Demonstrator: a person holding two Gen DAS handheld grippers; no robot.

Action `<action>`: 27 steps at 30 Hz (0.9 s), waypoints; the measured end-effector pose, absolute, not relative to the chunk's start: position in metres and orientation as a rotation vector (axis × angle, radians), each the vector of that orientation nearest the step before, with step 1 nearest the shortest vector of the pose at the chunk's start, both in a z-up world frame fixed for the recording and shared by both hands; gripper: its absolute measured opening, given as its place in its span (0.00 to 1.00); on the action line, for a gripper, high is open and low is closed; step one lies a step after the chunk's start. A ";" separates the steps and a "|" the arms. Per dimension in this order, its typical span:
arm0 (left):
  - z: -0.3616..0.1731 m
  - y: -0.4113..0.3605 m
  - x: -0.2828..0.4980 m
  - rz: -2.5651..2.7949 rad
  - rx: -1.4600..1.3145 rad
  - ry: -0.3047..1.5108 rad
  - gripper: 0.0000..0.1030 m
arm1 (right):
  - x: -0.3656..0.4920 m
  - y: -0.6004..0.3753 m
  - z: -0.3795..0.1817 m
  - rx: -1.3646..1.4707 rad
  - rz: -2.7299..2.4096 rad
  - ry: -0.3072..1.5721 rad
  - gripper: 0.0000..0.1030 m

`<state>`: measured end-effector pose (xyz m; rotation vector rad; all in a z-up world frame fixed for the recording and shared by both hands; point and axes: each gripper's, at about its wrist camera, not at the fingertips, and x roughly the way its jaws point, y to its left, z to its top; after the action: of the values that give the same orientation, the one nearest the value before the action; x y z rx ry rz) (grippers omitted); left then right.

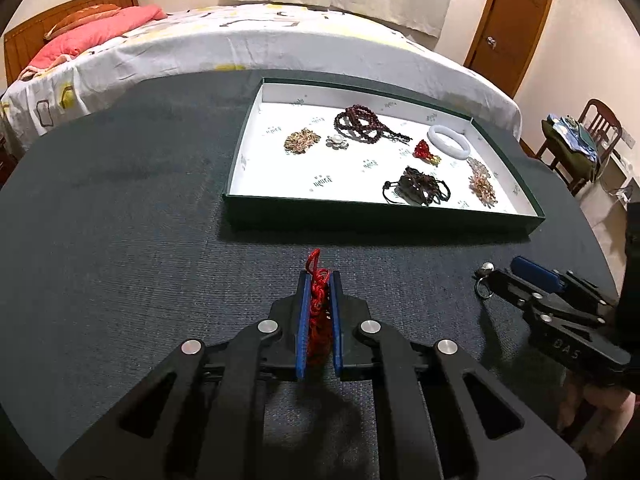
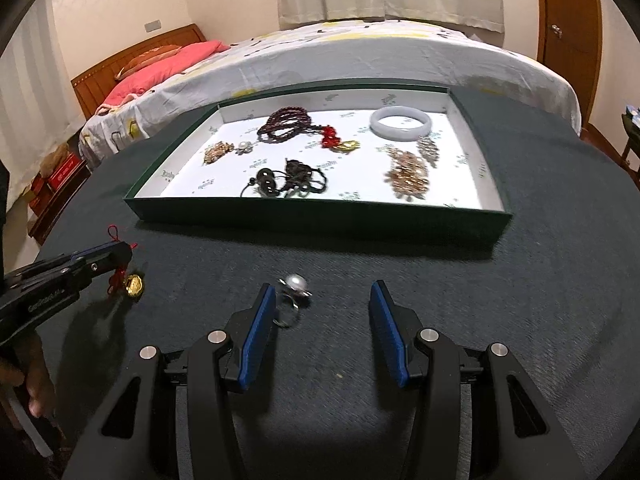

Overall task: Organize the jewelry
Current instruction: 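Grasp the pearl silver ring with the right tool while the left tool holds the tassel, then carry the tassel and ring into the box and open both tools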

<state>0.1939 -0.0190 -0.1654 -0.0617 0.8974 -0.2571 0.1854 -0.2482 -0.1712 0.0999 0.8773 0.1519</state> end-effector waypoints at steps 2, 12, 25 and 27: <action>-0.165 -0.018 0.194 -0.256 -0.062 0.895 0.09 | 0.190 -0.243 -0.173 0.086 0.138 0.882 0.48; -0.166 -0.020 0.194 -0.266 -0.062 0.898 0.09 | 0.186 -0.233 -0.173 0.018 0.157 0.887 0.20; -0.156 -0.029 0.187 -0.291 -0.057 0.871 0.09 | 0.174 -0.238 -0.157 0.049 0.182 0.836 0.20; -0.151 -0.031 0.186 -0.296 -0.058 0.861 0.09 | 0.173 -0.237 -0.151 0.050 0.187 0.822 0.20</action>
<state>0.1862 -0.0308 -0.1509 -0.0578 0.8606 -0.2962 0.1733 -0.2369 -0.1511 0.0498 0.8216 0.1873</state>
